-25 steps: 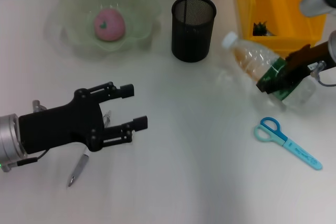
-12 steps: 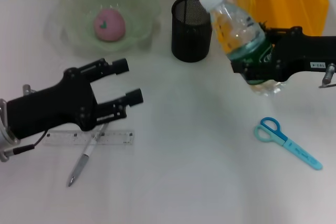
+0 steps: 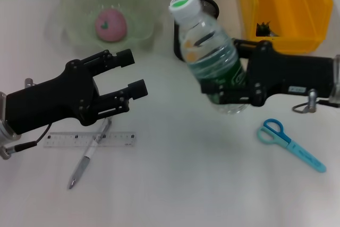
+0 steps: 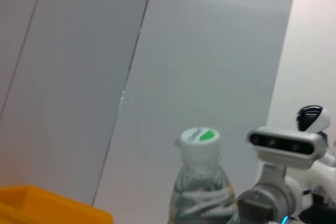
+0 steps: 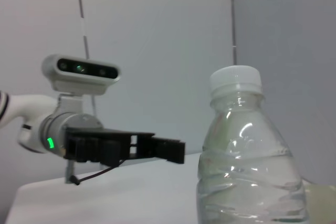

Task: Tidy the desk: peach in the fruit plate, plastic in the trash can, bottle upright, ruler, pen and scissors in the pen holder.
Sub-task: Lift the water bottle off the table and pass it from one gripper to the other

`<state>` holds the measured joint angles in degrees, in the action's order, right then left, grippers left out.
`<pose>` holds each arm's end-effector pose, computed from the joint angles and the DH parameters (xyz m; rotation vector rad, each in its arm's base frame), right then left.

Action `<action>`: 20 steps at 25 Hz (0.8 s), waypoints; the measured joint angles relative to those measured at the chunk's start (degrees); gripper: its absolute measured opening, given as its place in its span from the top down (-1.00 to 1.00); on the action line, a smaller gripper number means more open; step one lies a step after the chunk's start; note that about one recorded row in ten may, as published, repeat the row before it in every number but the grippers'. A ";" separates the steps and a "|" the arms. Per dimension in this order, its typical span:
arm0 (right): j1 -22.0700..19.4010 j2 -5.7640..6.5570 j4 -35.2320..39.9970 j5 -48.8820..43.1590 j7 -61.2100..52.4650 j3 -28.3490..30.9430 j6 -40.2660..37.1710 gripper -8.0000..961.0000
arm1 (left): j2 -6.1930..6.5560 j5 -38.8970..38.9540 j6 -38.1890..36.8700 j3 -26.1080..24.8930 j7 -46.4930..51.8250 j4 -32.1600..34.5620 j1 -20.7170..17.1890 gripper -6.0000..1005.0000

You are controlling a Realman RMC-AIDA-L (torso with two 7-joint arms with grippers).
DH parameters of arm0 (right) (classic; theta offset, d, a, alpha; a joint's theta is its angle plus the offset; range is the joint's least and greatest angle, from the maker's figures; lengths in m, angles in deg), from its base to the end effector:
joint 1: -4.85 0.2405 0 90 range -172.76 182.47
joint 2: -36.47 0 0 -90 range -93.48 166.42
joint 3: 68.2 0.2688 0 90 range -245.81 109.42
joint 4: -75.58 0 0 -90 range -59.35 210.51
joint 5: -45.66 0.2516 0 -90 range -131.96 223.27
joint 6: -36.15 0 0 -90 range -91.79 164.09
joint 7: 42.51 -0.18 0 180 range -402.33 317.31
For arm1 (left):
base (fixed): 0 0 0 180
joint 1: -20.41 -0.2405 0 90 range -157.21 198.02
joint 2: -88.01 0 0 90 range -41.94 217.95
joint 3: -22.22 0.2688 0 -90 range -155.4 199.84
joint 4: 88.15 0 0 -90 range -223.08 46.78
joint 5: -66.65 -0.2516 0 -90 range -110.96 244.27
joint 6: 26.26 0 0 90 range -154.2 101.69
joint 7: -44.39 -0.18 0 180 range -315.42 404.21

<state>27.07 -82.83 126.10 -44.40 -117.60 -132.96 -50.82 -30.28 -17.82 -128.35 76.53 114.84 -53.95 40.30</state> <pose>0.2185 0.3689 -0.0393 -2.7544 0.2431 0.8815 -0.2608 0.3190 -0.0225 -2.6176 -0.4700 -1.2798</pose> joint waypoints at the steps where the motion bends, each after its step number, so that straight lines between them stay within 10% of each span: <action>1: 0.87 0.00 -1.90 0.02 1.20 -0.01 -0.48 -0.59 | -0.04 0.02 -0.69 0.01 0.01 0.00 0.17 -0.51; 20: 8.03 -0.47 -20.77 2.42 15.79 -3.33 -3.96 -0.59 | -0.28 0.91 -1.20 0.27 0.13 -2.20 1.59 -0.51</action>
<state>35.10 -83.31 105.33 -41.98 -101.81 -136.29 -54.77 -30.56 -16.92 -129.55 76.80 114.97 -56.15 41.89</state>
